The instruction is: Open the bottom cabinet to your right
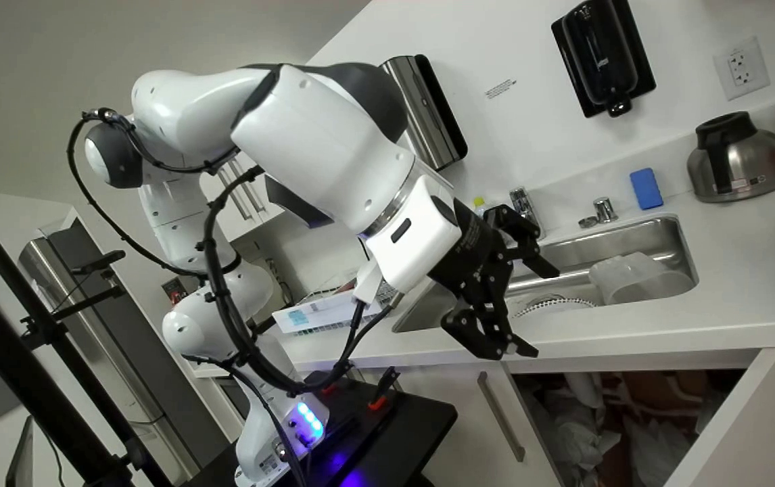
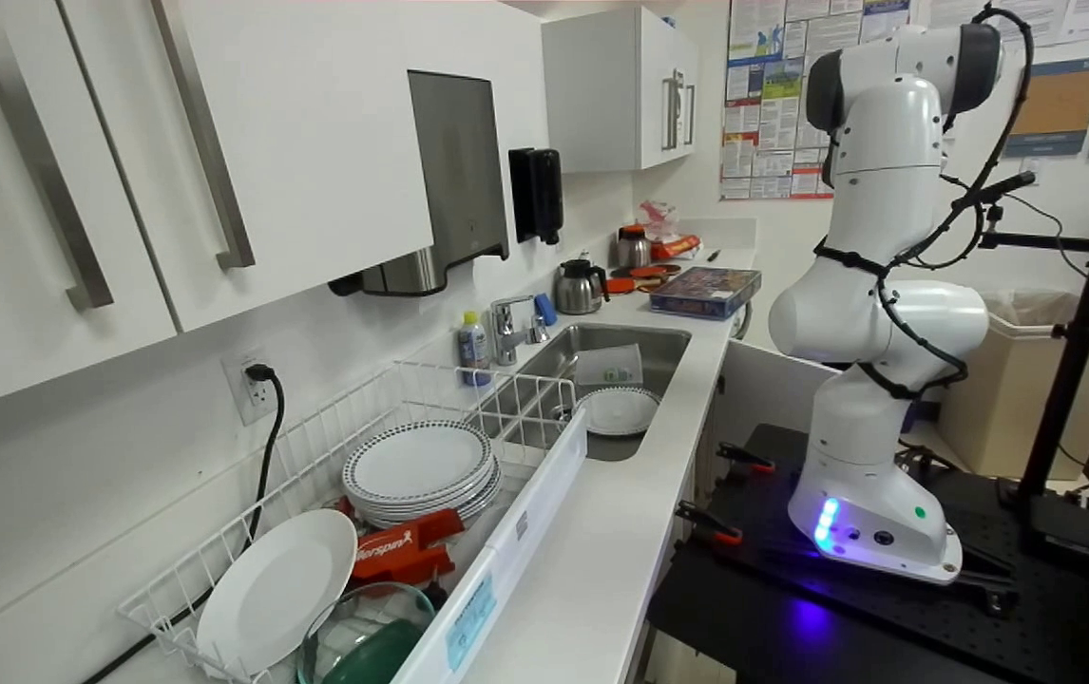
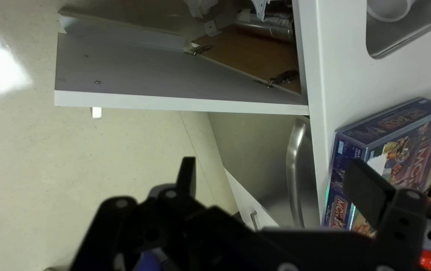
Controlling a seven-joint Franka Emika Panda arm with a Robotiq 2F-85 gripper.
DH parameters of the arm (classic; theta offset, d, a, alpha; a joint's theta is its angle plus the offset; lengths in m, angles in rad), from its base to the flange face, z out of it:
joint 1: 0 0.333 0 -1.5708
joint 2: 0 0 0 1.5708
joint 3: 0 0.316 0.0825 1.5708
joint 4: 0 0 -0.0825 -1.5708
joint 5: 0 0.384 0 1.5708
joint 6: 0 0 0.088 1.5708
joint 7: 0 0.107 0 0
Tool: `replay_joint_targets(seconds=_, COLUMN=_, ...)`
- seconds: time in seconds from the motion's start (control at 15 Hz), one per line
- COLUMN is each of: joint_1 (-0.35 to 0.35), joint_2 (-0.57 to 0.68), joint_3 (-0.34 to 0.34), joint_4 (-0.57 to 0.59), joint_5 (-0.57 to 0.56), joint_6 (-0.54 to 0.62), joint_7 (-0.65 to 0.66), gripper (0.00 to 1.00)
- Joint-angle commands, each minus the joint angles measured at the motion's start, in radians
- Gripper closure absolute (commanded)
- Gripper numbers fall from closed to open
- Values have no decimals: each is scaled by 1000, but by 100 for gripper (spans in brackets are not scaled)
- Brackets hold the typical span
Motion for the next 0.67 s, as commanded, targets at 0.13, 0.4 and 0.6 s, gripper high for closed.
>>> replay_joint_targets(seconds=0.13, joint_1=12, joint_2=-45, joint_3=0, joint_4=-12, joint_5=-14, joint_6=-16, joint_7=6, gripper=0)
replay_joint_targets(seconds=0.4, joint_1=48, joint_2=-149, joint_3=-7, joint_4=-36, joint_5=-95, joint_6=-53, joint_7=53, gripper=0)
replay_joint_targets(seconds=0.6, joint_1=76, joint_2=-223, joint_3=-14, joint_4=-34, joint_5=-198, joint_6=-188, joint_7=124, gripper=0)
